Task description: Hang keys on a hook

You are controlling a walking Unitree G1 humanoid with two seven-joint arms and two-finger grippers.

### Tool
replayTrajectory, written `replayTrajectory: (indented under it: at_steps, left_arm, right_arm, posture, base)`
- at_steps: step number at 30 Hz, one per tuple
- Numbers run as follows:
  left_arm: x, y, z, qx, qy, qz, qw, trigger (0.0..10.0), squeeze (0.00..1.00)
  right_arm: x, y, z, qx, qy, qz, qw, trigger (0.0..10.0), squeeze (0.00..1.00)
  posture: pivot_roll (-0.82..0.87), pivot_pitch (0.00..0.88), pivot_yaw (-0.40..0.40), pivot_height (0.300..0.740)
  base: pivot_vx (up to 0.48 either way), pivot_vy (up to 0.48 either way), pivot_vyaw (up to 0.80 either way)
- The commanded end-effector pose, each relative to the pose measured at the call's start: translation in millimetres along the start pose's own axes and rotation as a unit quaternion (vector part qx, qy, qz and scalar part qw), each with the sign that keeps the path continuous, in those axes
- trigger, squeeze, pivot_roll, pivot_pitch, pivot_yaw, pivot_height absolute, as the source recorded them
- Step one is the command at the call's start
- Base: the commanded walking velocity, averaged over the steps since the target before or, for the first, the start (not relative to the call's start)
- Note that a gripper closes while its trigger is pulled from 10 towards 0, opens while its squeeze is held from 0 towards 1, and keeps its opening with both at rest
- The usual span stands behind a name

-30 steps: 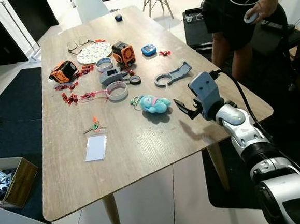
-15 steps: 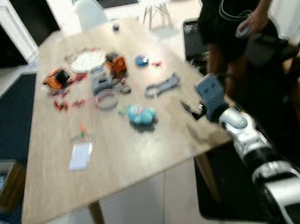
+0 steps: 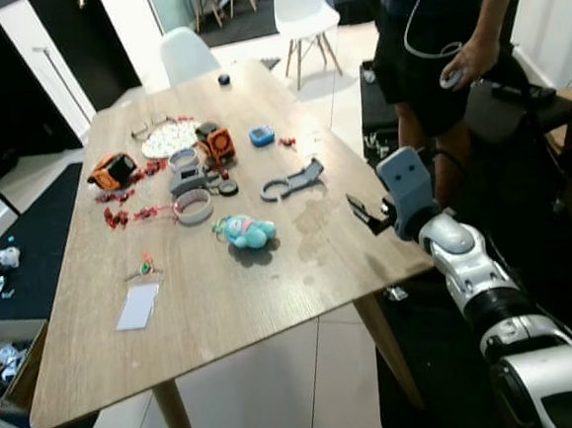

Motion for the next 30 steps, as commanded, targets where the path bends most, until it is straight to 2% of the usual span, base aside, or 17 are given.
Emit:
replayTrajectory:
  at_steps: [1,8,13,19,23,24,26,27,30]
  left_arm:
    - [-2.8,-0.2,-10.1,0.015,0.012,-0.003,1.000,10.0,0.00]
    - [-2.8,0.0,-10.2,0.025,0.013,-0.005,1.000,10.0,0.00]
    - [-2.6,2.0,-10.8,0.034,0.017,-0.001,0.999,10.0,0.00]
    - [-2.7,7.4,-12.9,0.044,0.025,0.009,0.999,10.0,0.00]
    - [-3.0,8.7,-14.2,0.041,0.029,0.014,0.999,10.0,0.00]
    - [-2.8,8.9,-13.9,0.037,0.030,0.015,0.999,10.0,0.00]
    - [-2.7,9.0,-13.6,0.035,0.030,0.016,0.999,10.0,0.00]
    - [-2.0,9.8,-12.0,0.012,0.032,0.024,0.999,10.0,0.00]
    - [-1.3,10.2,-10.1,-0.004,0.032,0.028,0.999,10.0,0.00]
  right_arm:
    - [1.8,3.7,-6.2,0.000,0.009,0.009,1.000,10.0,0.00]
    - [5.0,14.1,-17.0,0.009,0.034,0.031,0.999,10.0,0.00]
    - [10.2,18.4,-51.6,0.031,0.071,0.040,0.996,10.0,0.00]
    - [14.5,21.1,-77.7,0.053,0.087,0.042,0.994,10.0,0.00]
    - [15.6,23.0,-86.2,0.063,0.092,0.044,0.993,10.0,0.00]
    - [15.3,22.2,-85.9,0.064,0.093,0.043,0.993,10.0,0.00]
    - [15.1,21.7,-85.5,0.065,0.093,0.042,0.993,10.0,0.00]
    - [14.1,20.6,-81.1,0.054,0.103,0.040,0.992,10.0,0.00]
    - [13.5,19.5,-76.4,0.042,0.112,0.037,0.992,10.0,0.00]
  posture:
    - [-0.13,0.032,0.148,0.740]
    - [-0.13,0.032,0.148,0.740]
    - [-0.12,0.000,0.135,0.740]
    - [-0.09,0.000,0.145,0.740]
    - [-0.09,0.000,0.144,0.740]
    - [-0.10,0.000,0.094,0.740]
    - [-0.10,0.000,0.094,0.740]
    - [-0.11,0.000,0.045,0.740]
    - [-0.11,0.000,0.015,0.740]
  base:
    - [0.000,0.000,0.00]
    - [0.000,0.000,0.00]
    - [0.000,0.000,0.00]
    - [0.000,0.000,0.00]
    - [0.000,0.000,0.00]
    - [0.000,0.000,0.00]
    - [0.000,0.000,0.00]
    - [0.000,0.000,0.00]
    - [0.000,0.000,0.00]
Point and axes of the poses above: a point about 5 cm out from each wrist's last joint towards the gripper, its own x axis pointing out of the wrist towards the gripper, its own y axis along the axis of the wrist's last joint, z = x × y, the point moved 6 cm from there along x, pointing out of the wrist towards the gripper, and after that the axes turned 7 degrees about -x, right-handed, at the moved point
